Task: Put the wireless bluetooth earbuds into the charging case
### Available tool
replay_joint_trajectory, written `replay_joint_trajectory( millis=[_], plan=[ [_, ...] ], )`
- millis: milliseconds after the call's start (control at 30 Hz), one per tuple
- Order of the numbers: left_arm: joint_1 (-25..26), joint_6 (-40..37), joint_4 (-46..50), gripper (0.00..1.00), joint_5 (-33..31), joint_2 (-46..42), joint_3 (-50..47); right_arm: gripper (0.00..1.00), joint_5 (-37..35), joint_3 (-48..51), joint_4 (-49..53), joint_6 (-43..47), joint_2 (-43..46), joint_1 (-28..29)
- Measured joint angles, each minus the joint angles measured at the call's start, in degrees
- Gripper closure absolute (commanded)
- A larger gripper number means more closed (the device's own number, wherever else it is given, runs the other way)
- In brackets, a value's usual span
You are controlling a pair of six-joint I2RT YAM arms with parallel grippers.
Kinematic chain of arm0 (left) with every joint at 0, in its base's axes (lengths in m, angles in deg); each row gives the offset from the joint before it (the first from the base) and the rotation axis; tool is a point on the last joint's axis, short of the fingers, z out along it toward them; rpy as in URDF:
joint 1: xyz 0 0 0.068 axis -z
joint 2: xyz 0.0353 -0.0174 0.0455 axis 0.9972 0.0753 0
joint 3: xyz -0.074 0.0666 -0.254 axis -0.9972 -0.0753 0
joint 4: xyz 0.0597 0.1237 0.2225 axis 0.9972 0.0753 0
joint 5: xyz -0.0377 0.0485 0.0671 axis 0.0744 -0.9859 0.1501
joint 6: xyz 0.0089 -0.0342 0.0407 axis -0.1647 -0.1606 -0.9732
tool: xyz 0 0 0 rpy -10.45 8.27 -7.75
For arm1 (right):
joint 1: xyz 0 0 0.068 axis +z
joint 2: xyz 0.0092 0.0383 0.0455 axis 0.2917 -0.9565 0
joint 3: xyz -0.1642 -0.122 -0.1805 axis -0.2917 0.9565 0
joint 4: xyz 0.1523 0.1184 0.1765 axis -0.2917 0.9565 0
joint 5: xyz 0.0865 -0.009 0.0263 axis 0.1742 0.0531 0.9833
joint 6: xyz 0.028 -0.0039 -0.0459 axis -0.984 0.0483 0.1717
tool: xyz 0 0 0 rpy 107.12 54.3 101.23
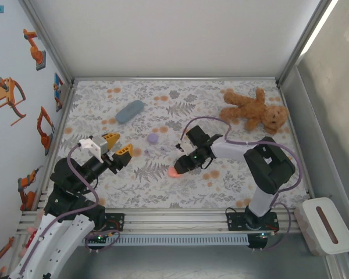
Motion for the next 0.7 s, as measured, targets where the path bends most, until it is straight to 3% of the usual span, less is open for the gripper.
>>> replay_joint_trajectory(
  millis=[300,567,700],
  plan=[
    [0.0,0.1,1.0,0.35,-3.7,-1.2,-1.5,0.30,-5.6,-3.3,4.6,3.8,9.8,-0.2],
    [0.0,4.5,5.4,0.30,-15.9,-5.0,-4.7,0.10,-10.4,-17.0,7.8,15.6,7.2,-0.2],
    [0.0,6.2,8.0,0.27,-20.8,-7.8,-5.0,0.06,-10.9,-20.9,7.8,23.1,4.0,-0.3]
  ],
)
